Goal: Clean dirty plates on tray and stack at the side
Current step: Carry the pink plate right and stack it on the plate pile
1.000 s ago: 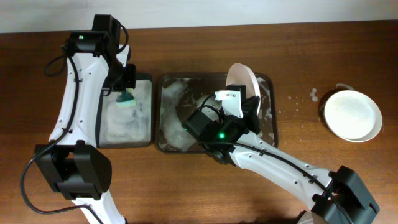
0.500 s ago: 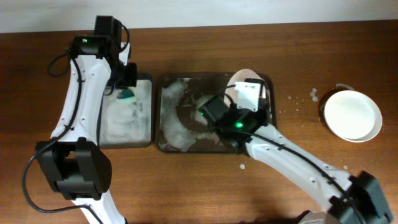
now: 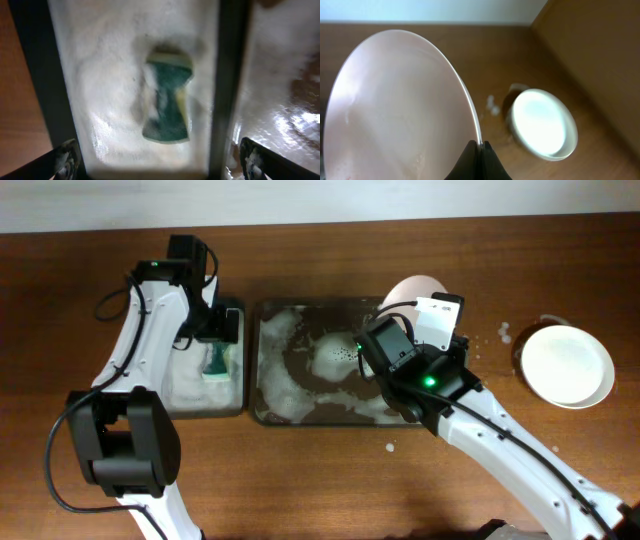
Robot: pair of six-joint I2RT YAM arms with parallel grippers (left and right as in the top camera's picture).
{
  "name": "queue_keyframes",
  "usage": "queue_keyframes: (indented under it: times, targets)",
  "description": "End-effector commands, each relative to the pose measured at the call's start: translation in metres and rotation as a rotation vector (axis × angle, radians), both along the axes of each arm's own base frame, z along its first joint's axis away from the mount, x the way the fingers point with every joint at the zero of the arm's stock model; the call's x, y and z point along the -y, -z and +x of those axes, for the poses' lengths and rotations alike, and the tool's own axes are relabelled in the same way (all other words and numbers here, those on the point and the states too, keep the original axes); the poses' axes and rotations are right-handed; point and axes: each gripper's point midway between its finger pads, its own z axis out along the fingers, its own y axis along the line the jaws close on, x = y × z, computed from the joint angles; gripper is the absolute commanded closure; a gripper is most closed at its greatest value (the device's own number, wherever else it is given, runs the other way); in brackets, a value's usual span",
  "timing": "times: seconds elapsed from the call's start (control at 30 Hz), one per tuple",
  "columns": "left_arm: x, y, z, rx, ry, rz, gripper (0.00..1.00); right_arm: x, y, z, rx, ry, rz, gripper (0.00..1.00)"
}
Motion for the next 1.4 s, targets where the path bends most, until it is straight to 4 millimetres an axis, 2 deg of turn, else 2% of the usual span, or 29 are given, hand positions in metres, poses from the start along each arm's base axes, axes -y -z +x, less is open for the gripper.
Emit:
queue_keyframes:
  times: [0.0, 0.13, 0.23, 0.37, 0.57, 0.6, 0.63, 0.77, 0.87, 0.9, 0.93, 1.0, 1.03, 1.17, 1.27, 1.37]
  targets:
    - [0.024, -0.048, 0.015, 0.096, 0.036, -0.082, 0.01, 0.004, -0.03, -0.009, 0.07, 0.015, -0.145, 0.96]
    - [0.032, -0.052, 0.015, 0.101, 0.055, -0.084, 0.01, 0.005, -0.027, -0.012, 0.045, 0.005, -0.146, 0.96]
    - [0.032, -0.052, 0.015, 0.101, 0.055, -0.083, 0.01, -0.001, -0.018, -0.014, -0.004, -0.062, 0.035, 0.96]
    - [0.032, -0.052, 0.015, 0.101, 0.055, -0.083, 0.01, 0.039, -0.016, -0.018, -0.036, -0.013, 0.27, 0.96]
    - [0.032, -0.052, 0.015, 0.101, 0.054, -0.083, 0.01, 0.124, 0.01, -0.024, -0.062, 0.186, 0.653, 0.96]
    - [0.032, -0.052, 0.015, 0.101, 0.054, -0.083, 0.01, 0.138, 0.011, -0.027, -0.049, 0.225, 0.682, 0.96]
    - [0.032, -0.052, 0.015, 0.101, 0.054, -0.083, 0.01, 0.173, 0.015, -0.034, -0.014, 0.328, 0.709, 0.96]
    - [0.032, -0.052, 0.015, 0.101, 0.054, -0.083, 0.01, 0.251, 0.031, -0.049, 0.099, 0.561, 0.808, 0.96]
    - [0.032, -0.052, 0.015, 0.101, 0.054, -0.083, 0.01, 0.3, 0.049, -0.057, 0.15, 0.684, 0.809, 0.96]
    - [0.032, -0.052, 0.015, 0.101, 0.054, -0.083, 0.01, 0.318, 0.062, -0.063, 0.145, 0.739, 0.812, 0.96]
    - [0.032, -0.052, 0.015, 0.101, 0.055, -0.083, 0.01, 0.328, 0.072, -0.068, 0.136, 0.771, 0.818, 0.96]
    - [0.032, -0.052, 0.015, 0.101, 0.054, -0.083, 0.01, 0.338, 0.091, -0.073, 0.101, 0.811, 0.833, 0.96]
    - [0.032, -0.052, 0.015, 0.101, 0.054, -0.083, 0.01, 0.34, 0.112, -0.073, 0.026, 0.808, 0.833, 0.96]
    - [0.032, -0.052, 0.015, 0.101, 0.054, -0.083, 0.01, 0.338, 0.155, -0.073, -0.081, 0.839, 0.873, 0.96]
    - [0.032, -0.052, 0.015, 0.101, 0.054, -0.083, 0.01, 0.337, 0.173, -0.074, -0.124, 0.854, 0.889, 0.96]
    - [0.032, -0.052, 0.015, 0.101, 0.054, -0.083, 0.01, 0.336, 0.174, -0.07, -0.119, 0.842, 0.902, 0.95]
